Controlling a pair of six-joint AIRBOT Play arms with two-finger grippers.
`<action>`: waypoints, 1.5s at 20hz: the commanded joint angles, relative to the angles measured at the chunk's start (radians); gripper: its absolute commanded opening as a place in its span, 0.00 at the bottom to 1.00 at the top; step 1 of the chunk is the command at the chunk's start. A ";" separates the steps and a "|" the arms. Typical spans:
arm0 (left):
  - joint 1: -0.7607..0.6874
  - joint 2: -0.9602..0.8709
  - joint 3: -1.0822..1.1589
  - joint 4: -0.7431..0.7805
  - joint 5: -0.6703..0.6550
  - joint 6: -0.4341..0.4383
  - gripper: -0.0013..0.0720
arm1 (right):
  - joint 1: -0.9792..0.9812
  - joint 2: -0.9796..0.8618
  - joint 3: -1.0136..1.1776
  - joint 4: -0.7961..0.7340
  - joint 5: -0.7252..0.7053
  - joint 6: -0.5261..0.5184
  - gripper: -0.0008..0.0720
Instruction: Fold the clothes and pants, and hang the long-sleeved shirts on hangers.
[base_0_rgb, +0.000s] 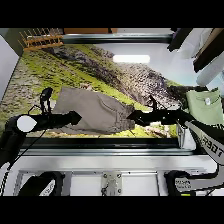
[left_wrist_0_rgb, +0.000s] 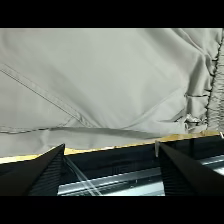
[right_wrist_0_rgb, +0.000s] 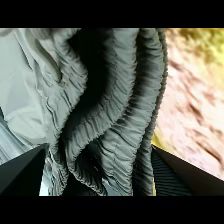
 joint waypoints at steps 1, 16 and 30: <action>-0.001 -0.001 0.000 0.000 0.001 0.000 0.86 | 0.046 -0.010 0.001 0.074 -0.022 -0.037 0.99; -0.001 -0.001 -0.002 0.000 0.000 0.000 0.86 | 0.188 -0.013 0.063 0.075 -0.160 -0.061 0.05; -0.001 -0.001 -0.002 0.000 0.000 0.000 0.86 | -0.541 0.370 0.652 -0.685 0.024 0.725 0.05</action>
